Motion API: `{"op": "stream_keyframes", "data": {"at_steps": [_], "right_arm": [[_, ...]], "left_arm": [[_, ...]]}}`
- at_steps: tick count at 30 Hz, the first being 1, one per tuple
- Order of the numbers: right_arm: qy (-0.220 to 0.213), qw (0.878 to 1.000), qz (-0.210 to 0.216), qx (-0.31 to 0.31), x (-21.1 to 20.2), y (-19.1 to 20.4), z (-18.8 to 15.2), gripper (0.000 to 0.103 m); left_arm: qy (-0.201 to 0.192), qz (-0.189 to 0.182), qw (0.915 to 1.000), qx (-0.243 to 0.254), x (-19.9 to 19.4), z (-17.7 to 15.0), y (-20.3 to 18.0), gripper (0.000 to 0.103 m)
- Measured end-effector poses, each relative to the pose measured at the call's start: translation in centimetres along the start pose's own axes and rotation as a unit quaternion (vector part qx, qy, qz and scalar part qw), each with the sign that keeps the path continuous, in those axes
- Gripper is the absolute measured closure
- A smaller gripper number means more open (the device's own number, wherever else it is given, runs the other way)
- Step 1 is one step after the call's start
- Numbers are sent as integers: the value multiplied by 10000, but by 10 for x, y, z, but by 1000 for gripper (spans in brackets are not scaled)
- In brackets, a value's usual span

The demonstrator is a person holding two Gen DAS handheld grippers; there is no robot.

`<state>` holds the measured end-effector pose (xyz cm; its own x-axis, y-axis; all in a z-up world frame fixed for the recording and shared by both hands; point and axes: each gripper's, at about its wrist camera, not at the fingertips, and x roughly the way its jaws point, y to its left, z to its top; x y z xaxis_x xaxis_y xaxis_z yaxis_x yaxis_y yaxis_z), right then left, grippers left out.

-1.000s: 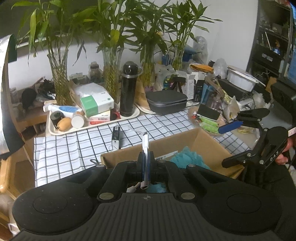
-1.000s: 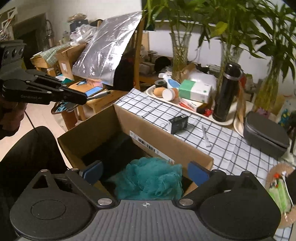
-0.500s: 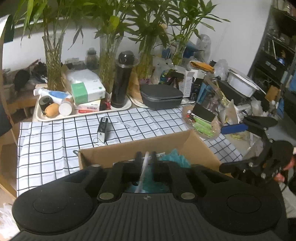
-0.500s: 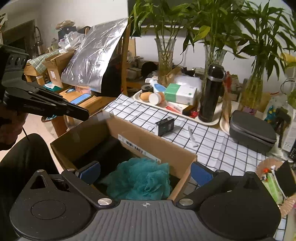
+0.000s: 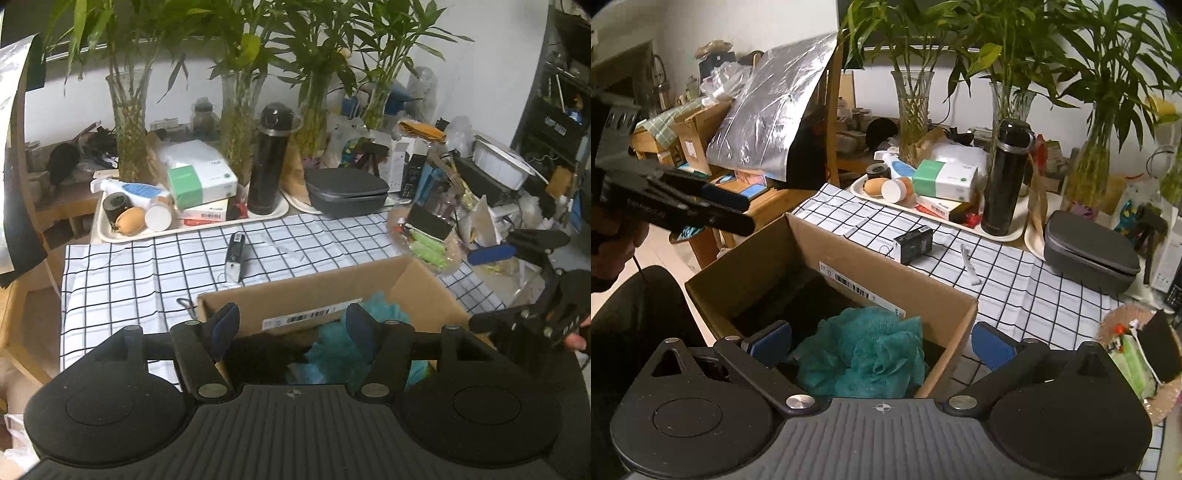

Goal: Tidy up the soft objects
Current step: 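Lower the left gripper into the box and open it to drop the white cable, then move both grippers back over the cloth toward the white plastic stick and dark cable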

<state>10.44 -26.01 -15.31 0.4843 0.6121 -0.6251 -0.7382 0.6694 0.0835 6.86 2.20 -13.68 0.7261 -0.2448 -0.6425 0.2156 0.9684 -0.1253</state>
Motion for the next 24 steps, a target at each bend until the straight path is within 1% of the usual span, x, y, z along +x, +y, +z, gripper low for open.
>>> {"op": "stream_keyframes", "data": {"at_steps": [5, 10, 15, 20, 24], "right_arm": [[-56, 10000, -40, -41, -1, 0, 1, 0], [-61, 9999, -102, 56, -1, -5, 1, 0], [-15, 9998, 107, 157, 1, -8, 2, 0], [105, 9996, 74, 250, 4, -11, 4, 0], [144, 9993, -44, 328, 6, -15, 4, 0]], "left_arm": [[-18, 203, 9998, 52, -7, -4, 10, 40], [-25, 274, 9996, -63, -13, -4, 22, 40], [-29, 344, 9994, -81, -15, -4, 27, 40], [-40, 371, 9992, -133, -16, -5, 31, 40], [-46, 363, 9993, -112, -15, -5, 32, 40]]}}
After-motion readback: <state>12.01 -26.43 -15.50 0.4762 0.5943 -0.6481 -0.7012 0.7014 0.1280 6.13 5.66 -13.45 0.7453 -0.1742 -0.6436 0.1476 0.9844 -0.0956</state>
